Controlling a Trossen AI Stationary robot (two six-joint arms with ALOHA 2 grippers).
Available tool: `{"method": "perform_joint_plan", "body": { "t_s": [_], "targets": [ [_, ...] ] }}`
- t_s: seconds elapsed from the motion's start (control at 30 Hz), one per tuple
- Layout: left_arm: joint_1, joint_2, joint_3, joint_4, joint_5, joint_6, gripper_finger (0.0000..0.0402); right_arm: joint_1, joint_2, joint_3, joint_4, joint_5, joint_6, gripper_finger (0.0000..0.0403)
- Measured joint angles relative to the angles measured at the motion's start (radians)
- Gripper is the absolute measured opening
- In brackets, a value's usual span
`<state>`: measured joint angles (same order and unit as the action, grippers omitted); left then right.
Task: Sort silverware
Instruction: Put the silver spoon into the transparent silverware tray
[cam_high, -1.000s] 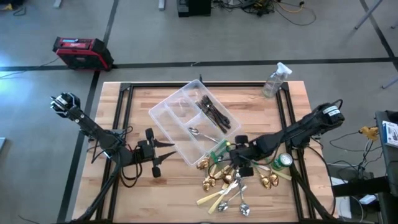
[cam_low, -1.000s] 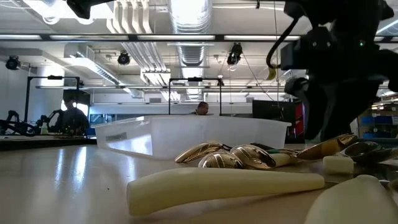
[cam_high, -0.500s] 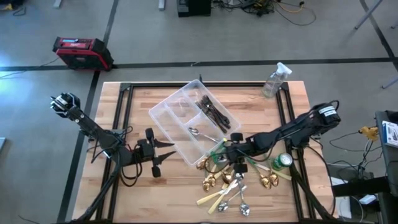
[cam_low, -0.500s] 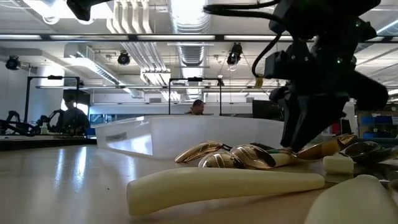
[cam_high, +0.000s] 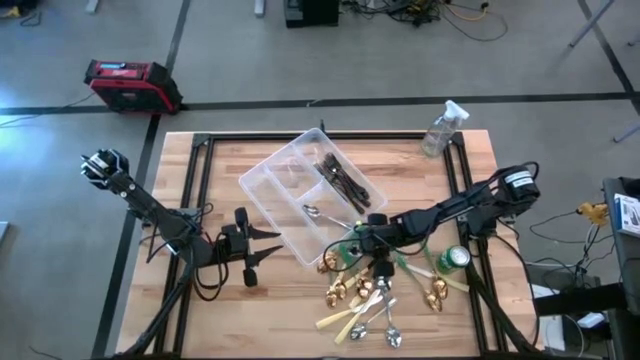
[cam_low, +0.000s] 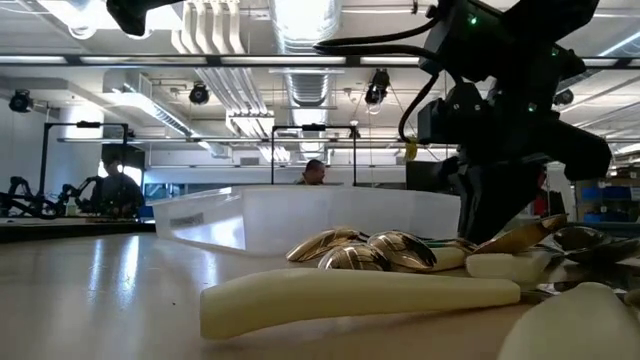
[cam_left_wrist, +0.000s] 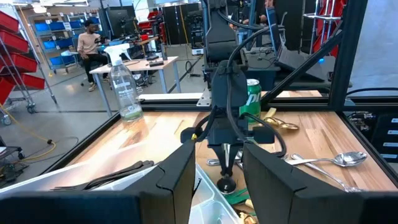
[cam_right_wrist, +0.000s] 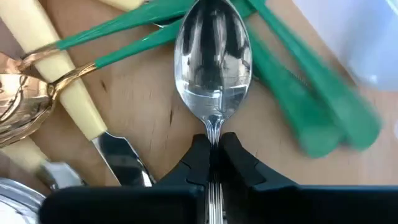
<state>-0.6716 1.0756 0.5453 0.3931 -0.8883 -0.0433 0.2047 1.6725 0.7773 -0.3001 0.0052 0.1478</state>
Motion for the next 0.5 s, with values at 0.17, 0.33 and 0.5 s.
{"method": "perform_joint_plan", "body": {
  "t_s": [0.17,0.33,0.5],
  "targets": [
    [0.0,0.0,0.0,0.001,0.0,0.01,0.0119,0.003,-0.085,0.025,-0.073,-0.026,0.059,0.0003],
    [0.0,-0.003,0.0,0.004,-0.002,0.03,0.0119,0.003,-0.173,0.125,-0.081,-0.025,0.094,0.0002],
    [0.0,-0.017,-0.001,0.037,-0.011,0.086,0.0119,-0.032,-0.169,0.262,-0.063,-0.009,0.126,0.0001]
  ]
}}
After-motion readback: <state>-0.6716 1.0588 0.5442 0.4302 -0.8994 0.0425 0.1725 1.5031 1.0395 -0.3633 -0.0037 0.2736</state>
